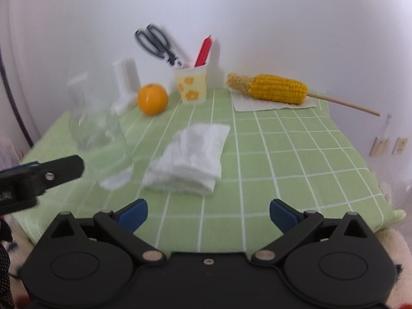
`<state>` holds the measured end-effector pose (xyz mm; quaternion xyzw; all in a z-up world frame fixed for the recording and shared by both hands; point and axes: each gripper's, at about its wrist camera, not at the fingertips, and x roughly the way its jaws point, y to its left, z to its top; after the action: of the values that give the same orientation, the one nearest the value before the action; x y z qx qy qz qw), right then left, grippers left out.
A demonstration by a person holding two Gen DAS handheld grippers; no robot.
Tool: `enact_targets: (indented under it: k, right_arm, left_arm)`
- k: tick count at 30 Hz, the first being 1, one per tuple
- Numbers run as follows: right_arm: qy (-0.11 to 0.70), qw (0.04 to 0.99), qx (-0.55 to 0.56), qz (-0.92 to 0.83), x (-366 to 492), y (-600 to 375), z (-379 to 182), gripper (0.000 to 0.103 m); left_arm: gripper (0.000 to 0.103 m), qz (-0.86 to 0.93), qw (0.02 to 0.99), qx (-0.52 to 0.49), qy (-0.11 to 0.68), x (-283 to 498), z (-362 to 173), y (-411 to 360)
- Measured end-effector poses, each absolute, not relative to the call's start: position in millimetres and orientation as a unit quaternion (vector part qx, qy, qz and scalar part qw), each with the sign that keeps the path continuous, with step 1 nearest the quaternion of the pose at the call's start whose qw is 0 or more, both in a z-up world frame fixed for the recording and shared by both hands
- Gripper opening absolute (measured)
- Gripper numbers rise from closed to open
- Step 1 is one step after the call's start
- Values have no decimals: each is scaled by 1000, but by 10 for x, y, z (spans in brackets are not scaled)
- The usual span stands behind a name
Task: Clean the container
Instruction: 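Grasp the white tissue with the right tool while the left tool grasps the bottle cap, then lift the clear bottle with the left tool while the right tool brings the tissue toward it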
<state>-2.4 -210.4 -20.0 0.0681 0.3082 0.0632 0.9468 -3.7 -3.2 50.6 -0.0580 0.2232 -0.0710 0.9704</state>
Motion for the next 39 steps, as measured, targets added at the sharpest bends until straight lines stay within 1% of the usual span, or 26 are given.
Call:
enact_targets:
  k: [4, 6, 8, 11, 13, 14, 16, 20, 22, 27, 29, 30, 31, 32, 33, 34, 37, 39]
  right_arm:
    - [308, 941, 126, 56, 197, -2259, -129, 95]
    - [309, 939, 142, 57, 341, -2324, -139, 86]
    - [312, 936, 154, 62, 481, -2348, -152, 82]
    - [315, 932, 160, 79, 644, -2329, -182, 71]
    - [319, 932, 152, 83, 724, -2293, -215, 67]
    - [321, 932, 149, 83, 758, -2276, -229, 59]
    - [324, 930, 148, 85, 814, -2249, -264, 53]
    - [328, 929, 143, 92, 865, -2230, -320, 50]
    - [331, 930, 134, 90, 879, -2215, -345, 49]
    - [325, 937, 92, 91, 895, -2149, -361, 41]
    - [324, 939, 70, 92, 903, -2109, -363, 33]
    - [324, 939, 61, 94, 901, -2094, -365, 27]
    - [323, 940, 57, 97, 894, -2090, -368, 23]
    - [322, 940, 54, 100, 886, -2086, -371, 17]
    - [319, 940, 58, 103, 874, -2093, -377, 12]
    - [317, 940, 73, 104, 863, -2123, -389, 11]
    - [319, 934, 117, 110, 871, -2209, -401, 10]
    - [324, 918, 185, 133, 876, -2332, -401, 10]
  left_arm:
    - [102, -77, 977, -43, 196, 12, 741, -84]
    - [102, -79, 978, -37, 190, 56, 836, -115]
    - [101, -85, 979, -35, 183, 95, 920, -135]
    - [96, -88, 979, -39, 179, 166, 1005, -145]
    - [90, -90, 979, -43, 180, 216, 1030, -146]
    - [89, -91, 978, -44, 182, 240, 1028, -147]
    - [82, -92, 977, -46, 186, 275, 1017, -152]
    - [78, -100, 976, -52, 189, 333, 983, -141]
    - [66, -108, 974, -57, 191, 356, 959, -136]
    - [59, -115, 972, -60, 198, 413, 932, -147]
    - [57, -117, 971, -61, 199, 424, 932, -154]
    - [56, -119, 971, -62, 200, 429, 933, -157]
    - [52, -120, 970, -62, 203, 436, 930, -158]
    - [50, -121, 969, -63, 206, 443, 927, -159]
    - [42, -122, 968, -63, 209, 451, 922, -160]
    - [30, -123, 968, -62, 211, 464, 916, -163]
    - [29, -120, 968, -64, 212, 476, 915, -159]
    - [29, -118, 968, -64, 213, 481, 924, -165]
